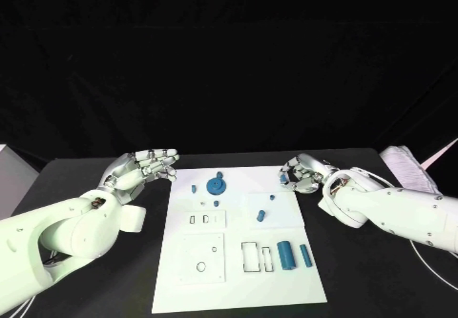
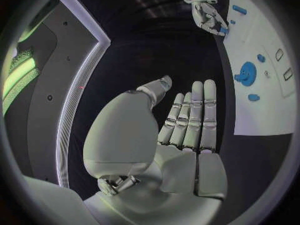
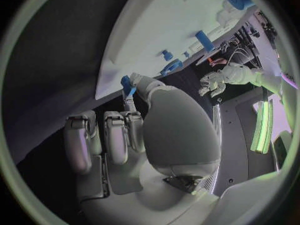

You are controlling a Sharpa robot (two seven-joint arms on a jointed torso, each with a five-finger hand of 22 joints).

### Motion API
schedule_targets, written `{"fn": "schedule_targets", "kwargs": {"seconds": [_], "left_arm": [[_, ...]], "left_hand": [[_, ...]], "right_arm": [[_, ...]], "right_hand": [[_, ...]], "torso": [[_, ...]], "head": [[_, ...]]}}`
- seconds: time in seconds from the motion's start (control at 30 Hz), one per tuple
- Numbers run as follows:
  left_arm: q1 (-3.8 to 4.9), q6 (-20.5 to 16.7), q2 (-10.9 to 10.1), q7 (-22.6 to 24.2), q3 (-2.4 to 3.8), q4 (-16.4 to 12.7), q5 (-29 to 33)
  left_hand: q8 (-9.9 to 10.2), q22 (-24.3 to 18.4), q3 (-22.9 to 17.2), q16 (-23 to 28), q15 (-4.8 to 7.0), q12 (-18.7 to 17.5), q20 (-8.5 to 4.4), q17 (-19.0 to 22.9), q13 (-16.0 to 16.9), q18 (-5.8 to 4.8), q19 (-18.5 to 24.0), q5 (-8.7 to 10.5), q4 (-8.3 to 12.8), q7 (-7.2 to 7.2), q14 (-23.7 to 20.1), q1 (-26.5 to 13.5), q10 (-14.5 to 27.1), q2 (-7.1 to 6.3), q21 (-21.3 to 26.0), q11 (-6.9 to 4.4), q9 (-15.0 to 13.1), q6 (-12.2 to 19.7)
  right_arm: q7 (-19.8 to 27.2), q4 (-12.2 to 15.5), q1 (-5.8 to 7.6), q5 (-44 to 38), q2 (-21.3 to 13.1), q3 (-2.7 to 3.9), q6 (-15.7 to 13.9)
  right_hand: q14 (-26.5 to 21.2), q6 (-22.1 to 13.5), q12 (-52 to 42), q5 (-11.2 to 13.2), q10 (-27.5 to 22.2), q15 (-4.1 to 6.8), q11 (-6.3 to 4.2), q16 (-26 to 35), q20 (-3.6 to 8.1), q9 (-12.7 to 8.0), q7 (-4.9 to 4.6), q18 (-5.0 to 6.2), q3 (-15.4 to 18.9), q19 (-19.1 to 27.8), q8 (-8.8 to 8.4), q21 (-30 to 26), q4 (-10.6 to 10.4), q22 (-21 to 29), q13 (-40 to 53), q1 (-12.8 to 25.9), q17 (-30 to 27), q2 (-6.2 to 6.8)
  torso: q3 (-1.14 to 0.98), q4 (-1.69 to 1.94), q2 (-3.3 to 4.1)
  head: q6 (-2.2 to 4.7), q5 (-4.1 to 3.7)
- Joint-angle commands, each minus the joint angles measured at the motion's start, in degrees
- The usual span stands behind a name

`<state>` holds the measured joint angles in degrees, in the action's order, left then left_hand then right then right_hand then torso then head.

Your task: Assemble the parts on the task board

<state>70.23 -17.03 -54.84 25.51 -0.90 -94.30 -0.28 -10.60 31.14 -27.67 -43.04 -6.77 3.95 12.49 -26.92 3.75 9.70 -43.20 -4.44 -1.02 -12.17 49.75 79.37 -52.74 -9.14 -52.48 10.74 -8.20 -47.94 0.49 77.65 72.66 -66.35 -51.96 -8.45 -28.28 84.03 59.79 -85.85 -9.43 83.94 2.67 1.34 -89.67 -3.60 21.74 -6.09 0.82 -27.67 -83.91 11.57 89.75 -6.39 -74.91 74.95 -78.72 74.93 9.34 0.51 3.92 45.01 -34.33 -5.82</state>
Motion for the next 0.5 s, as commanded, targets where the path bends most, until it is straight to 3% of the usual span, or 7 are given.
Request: {"fn": "schedule_targets", "kwargs": {"seconds": [0.03,0.4,0.5], "left_arm": [[0.05,1.0,0.1,0.4,0.04,0.0,-0.1],[0.05,1.0,0.1,0.5,0.04,0.0,-0.1],[0.05,1.0,0.1,0.5,0.04,0.1,-0.1]], "left_hand": [[0.2,0.1,-0.1,-0.3,-0.18,0.0,-0.03,0.1,0.0,0.79,0.5,0.29,0.3,-1.06,-0.4,-0.3,0.4,0.3,-0.2,-0.12,0.1,0.5],[0.2,0.1,-0.1,-0.3,-0.18,0.0,-0.03,0.1,0.0,0.79,0.5,0.29,0.3,-1.06,-0.4,-0.3,0.4,0.3,-0.2,-0.12,0.1,0.5],[0.2,0.1,-0.1,-0.4,-0.2,0.0,0.0,0.2,0.0,0.79,0.6,0.3,0.4,-1.05,-0.4,-0.3,0.6,0.34,-0.4,-0.1,0.1,0.5]], "right_arm": [[0.1,0.2,0.02,-0.5,-0.1,0.06,-0.6],[0.1,0.6,0.05,-0.5,-0.1,0.1,-0.8],[0.0,1.0,0.18,-0.5,-0.3,0.17,-1.0]], "right_hand": [[6.0,0.6,0.1,0.1,2.9,0.0,-0.25,-0.3,0.14,2.5,0.57,-0.82,-0.3,-6.1,4.06,0.3,-0.1,-15.1,11.5,-0.3,15.1,-0.69],[6.0,0.6,0.1,0.1,3.0,0.01,-0.27,-0.3,0.14,2.5,0.58,-0.82,-0.4,-6.1,4.15,0.3,0.0,-15.1,11.5,-0.3,15.1,-0.69],[6.0,0.6,0.1,0.2,3.0,0.01,-0.28,-0.3,0.14,2.5,0.59,-0.82,-0.4,-6.1,4.19,0.3,0.0,-15.1,11.5,-0.3,15.1,-0.69]], "torso": [[0.01,-0.04,-0.01],[0.02,0.02,0.01],[0.0,-0.01,0.0]], "head": [[0.62,0.13],[1.0,0.2],[0.7,0.15]]}}
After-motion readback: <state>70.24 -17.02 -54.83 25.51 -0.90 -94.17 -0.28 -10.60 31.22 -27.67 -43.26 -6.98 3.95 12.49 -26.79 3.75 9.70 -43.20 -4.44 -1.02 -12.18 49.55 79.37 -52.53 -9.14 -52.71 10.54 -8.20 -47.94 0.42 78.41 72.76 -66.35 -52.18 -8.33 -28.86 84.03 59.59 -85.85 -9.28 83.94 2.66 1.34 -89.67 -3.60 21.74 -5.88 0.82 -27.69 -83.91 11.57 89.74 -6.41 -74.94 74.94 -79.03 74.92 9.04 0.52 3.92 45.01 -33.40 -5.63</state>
